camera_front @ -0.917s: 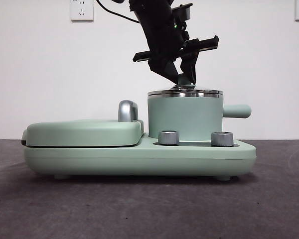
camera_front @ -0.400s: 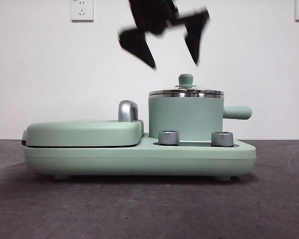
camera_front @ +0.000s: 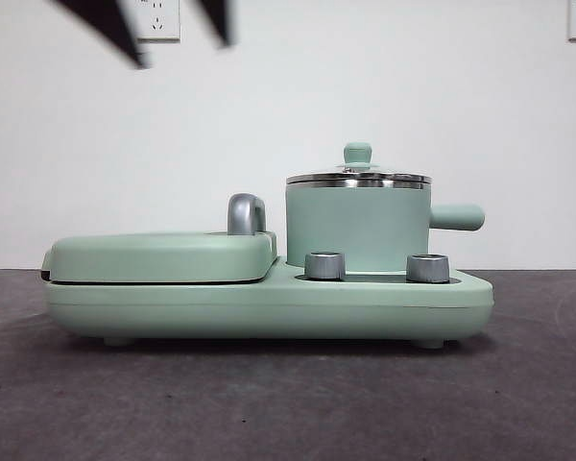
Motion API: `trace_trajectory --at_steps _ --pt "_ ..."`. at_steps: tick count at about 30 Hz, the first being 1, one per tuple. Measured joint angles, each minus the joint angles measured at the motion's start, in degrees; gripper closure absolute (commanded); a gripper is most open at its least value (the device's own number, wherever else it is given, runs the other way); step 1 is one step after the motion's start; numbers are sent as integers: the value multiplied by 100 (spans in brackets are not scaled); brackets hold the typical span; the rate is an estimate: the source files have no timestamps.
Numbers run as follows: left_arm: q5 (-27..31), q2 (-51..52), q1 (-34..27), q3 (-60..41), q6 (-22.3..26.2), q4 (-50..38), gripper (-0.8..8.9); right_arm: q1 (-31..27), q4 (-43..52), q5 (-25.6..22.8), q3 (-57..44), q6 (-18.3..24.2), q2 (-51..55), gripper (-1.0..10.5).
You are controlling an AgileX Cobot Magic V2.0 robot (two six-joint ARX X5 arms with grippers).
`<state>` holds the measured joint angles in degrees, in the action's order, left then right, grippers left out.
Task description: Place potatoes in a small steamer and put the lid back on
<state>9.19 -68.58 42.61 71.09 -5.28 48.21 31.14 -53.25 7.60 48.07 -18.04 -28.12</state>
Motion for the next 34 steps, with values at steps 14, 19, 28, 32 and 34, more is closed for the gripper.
trace_trajectory --at_steps 14,19,28,32,34 --pt "2 3141 0 -1886 -15 120 808 4 2 11 0 284 0 929" --pt "0 3497 0 -1886 -26 28 808 4 0 9 0 284 0 929" --pt "-13 4074 -304 -1982 -26 -92 808 4 2 7 0 284 0 929" --pt "-101 4739 -1386 -2680 214 -898 808 4 2 -4 0 284 0 929" --pt "-107 5093 -1937 -3226 415 -1425 808 4 2 -4 0 284 0 929"
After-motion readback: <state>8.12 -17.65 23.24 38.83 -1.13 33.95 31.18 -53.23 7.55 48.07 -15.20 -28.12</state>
